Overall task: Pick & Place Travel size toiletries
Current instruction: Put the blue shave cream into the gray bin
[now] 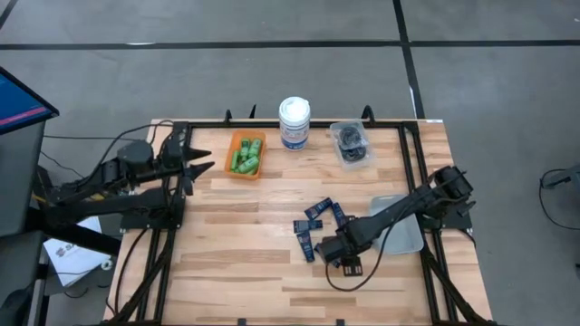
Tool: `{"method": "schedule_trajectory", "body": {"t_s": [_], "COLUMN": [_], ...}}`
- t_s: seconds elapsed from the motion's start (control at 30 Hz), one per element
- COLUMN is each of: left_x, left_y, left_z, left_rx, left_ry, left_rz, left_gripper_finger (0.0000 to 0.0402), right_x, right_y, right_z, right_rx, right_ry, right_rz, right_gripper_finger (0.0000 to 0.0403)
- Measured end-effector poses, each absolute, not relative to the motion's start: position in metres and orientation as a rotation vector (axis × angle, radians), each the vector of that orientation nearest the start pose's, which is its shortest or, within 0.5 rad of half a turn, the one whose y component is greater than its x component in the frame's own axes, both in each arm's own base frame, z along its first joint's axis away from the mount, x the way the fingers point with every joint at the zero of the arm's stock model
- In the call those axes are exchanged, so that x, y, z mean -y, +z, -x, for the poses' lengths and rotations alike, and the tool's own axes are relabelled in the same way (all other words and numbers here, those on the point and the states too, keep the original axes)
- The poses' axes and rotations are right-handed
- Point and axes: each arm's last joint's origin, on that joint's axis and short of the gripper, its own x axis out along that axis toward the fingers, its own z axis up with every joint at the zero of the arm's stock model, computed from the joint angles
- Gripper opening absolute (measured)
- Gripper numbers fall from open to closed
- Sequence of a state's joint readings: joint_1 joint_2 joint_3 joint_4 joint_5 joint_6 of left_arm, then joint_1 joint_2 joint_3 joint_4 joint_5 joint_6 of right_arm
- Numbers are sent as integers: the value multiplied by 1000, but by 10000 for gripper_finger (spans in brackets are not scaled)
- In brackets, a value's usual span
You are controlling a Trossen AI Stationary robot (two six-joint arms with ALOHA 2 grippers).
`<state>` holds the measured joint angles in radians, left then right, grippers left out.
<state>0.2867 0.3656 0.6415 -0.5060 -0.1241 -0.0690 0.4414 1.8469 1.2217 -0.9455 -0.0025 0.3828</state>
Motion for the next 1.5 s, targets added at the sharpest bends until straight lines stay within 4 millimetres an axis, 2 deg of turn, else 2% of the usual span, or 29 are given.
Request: {"method": "schedule_trajectory", "body": {"t_s": [0.17,0.3,0.43,0.63,0.77,1.0,1.1,1.27,1.37,1.5], "left_x": [-29,-29,-30,-31,-32,-33,-33,-33,-33,-33], "left_y": [274,258,246,230,221,207,202,197,196,196], "left_z": [-84,-88,-92,-96,-98,-100,-101,-101,-102,-103], "left_rx": [-227,-223,-228,-246,-251,-273,-275,-278,-267,-248], "left_ry": [422,413,406,408,411,418,420,423,416,414], "left_rz": [132,136,146,162,184,232,243,263,269,268], "left_gripper_finger": [158,151,144,135,127,112,107,101,98,94], "right_x": [-134,-138,-141,-131,-128,-129,-131,-128,-116,-91], "right_y": [166,163,153,137,134,135,137,155,179,216], "right_z": [-295,-293,-289,-279,-279,-281,-285,-292,-293,-283], "right_rx": [-1589,-1594,-1570,-1622,-1617,-1595,-1570,-1472,-1390,-1292], "right_ry": [49,112,147,122,124,138,146,155,95,-53], "right_rz": [64,127,139,140,125,112,109,71,21,-38], "right_gripper_finger": [256,256,256,248,210,105,86,75,75,73]}}
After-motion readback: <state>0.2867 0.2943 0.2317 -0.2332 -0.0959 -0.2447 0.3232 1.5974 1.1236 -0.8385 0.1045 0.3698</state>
